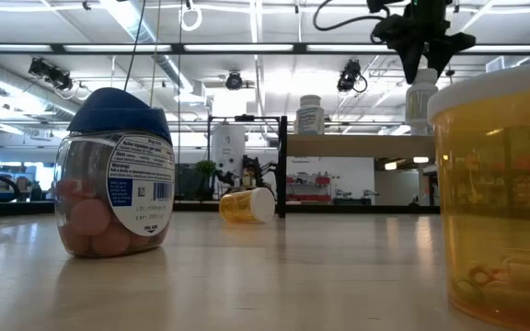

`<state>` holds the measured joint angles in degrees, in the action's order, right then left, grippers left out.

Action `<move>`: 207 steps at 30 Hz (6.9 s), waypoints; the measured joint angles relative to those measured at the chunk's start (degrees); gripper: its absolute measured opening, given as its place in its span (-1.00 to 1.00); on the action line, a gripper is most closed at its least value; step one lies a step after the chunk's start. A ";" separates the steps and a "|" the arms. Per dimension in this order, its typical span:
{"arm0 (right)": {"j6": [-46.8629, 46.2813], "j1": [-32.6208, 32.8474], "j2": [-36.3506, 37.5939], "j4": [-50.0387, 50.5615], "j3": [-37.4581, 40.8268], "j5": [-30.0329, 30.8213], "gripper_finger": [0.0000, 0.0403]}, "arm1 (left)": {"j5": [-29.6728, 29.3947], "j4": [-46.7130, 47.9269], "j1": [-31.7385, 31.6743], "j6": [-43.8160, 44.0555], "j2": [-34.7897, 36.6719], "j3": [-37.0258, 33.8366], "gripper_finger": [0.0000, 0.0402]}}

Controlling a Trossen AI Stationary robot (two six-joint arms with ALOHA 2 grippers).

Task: Pick and place medicine bottles onto shelf by color
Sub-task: Put the white green pill bottle on the shelf aligned with the white blue pill bottle, then adjust the white blue pill bottle on the shelf, then put the blue pill bottle on the shelf

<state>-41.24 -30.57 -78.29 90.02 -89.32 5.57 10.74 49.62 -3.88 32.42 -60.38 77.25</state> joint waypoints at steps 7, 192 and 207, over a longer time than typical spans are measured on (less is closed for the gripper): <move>3.81 -10.85 3.78 0.02 0.00 0.77 0.06 | -0.02 -0.01 0.00 -0.09 0.00 0.00 -0.17; 15.82 -11.17 -7.51 -14.77 -6.64 -4.07 0.29 | 0.98 -12.43 -12.17 -12.52 -1.51 0.00 -0.17; 9.15 8.67 2.21 -14.31 -6.69 -7.83 0.29 | 6.64 -6.81 -2.29 -16.70 -9.23 0.00 -0.17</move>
<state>-32.09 -21.90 -76.07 75.71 -96.01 -2.26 17.38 42.81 -6.17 15.72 -69.61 77.25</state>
